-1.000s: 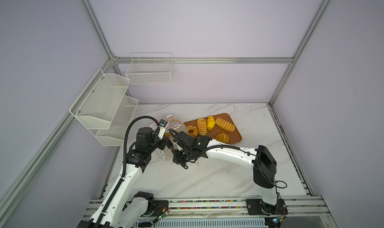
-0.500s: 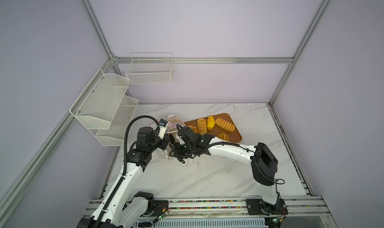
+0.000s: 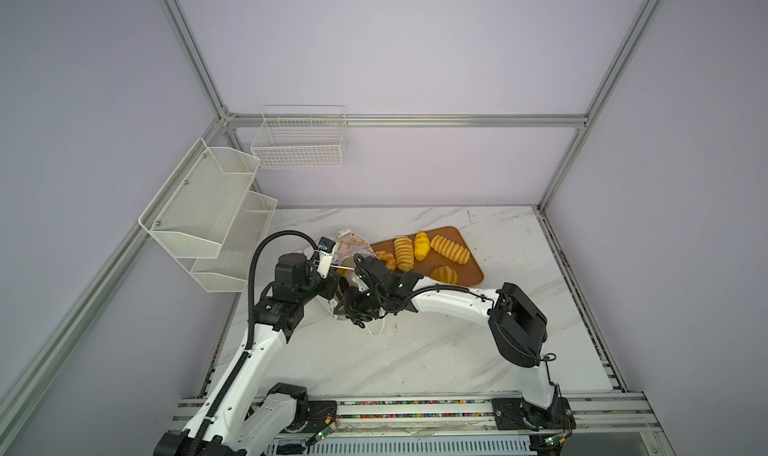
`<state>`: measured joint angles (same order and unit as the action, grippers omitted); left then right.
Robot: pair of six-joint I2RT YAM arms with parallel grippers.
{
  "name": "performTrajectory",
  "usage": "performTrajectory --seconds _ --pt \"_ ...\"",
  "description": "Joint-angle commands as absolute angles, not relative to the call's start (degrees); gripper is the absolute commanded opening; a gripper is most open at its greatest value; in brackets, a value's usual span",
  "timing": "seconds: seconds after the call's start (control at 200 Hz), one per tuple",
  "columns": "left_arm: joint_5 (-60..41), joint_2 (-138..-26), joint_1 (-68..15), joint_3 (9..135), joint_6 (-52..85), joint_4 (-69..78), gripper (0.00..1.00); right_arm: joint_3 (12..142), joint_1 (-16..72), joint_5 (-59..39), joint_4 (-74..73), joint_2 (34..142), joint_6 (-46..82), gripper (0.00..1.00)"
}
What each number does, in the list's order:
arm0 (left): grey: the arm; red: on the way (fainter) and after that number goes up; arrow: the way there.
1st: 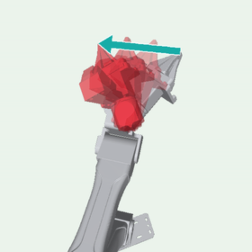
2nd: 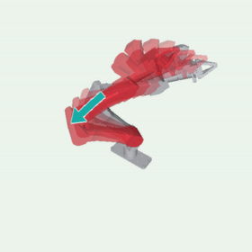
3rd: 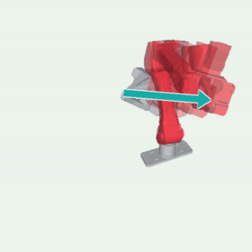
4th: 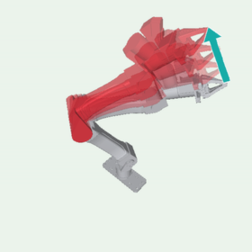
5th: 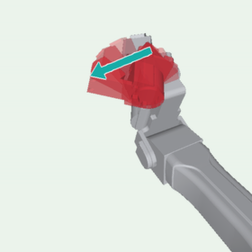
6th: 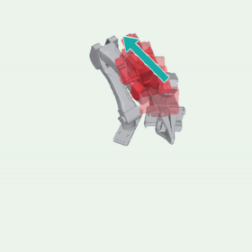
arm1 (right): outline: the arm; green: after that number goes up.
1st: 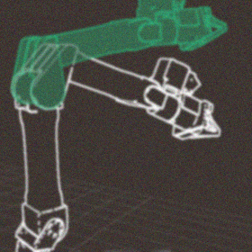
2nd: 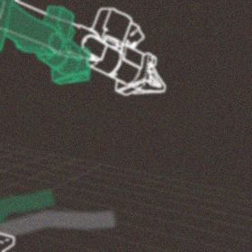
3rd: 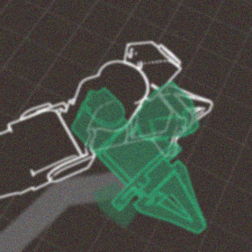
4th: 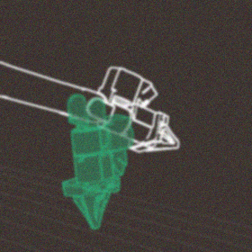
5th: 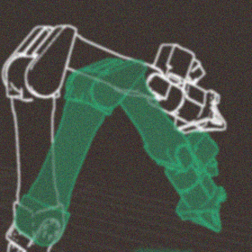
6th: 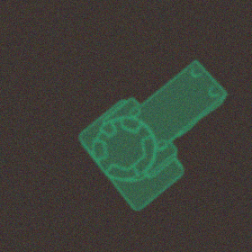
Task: Take the fake bread out of the paper bag
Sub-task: 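Push the open tongs down inside the bag around a yellow bread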
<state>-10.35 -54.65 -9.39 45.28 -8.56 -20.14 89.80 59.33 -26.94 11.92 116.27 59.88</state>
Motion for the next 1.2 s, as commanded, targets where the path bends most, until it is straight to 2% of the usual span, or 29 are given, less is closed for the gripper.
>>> performTrajectory --seconds 0.0,0.39,0.895,1.195 --pt "-13.71 -54.36 -9.14 45.95 -6.96 -17.21 0.0 90.09 58.72 -27.11 7.6 116.23 62.72 0.46" --pt "-13.98 -53.61 -9.15 45.19 -7.24 -17.29 0.0 89.58 57.83 -27.12 6.08 116.2 64.3 0.46" --pt "-9.71 -55.81 -9.15 46.71 -6.7 -19.25 0.0 81.51 57.79 -25.92 5.66 106.11 64.63 0.46" --pt "-11.71 -54.95 -9.22 46.81 -4.91 -18.91 0.0 82.54 57.76 -27.26 2.08 110.07 67.38 0.45"
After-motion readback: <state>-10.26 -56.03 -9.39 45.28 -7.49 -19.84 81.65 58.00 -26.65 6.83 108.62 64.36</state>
